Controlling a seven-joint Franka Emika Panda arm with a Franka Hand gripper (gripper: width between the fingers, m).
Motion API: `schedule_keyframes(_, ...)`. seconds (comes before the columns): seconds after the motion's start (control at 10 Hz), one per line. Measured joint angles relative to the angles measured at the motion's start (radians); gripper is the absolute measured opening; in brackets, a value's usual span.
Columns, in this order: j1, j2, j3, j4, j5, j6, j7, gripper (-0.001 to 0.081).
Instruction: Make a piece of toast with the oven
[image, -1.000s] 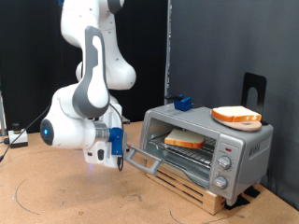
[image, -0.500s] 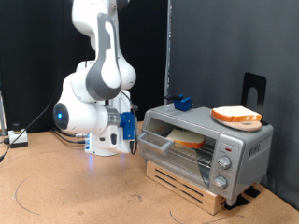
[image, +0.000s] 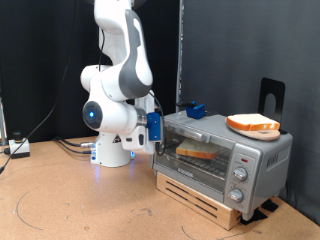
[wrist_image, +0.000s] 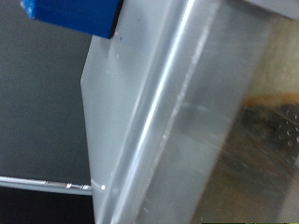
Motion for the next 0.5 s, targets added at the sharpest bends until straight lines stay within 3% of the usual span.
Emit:
schedule_keyframes(0.2, -0.011, -0.045, -0.006, -0.032, 0.023, 0.046, 0.034, 0.0807)
schedule_keyframes(0.5, -0.083, -0.045, -0.061, -0.027, -0.022, 0.087, 0.094, 0.0807)
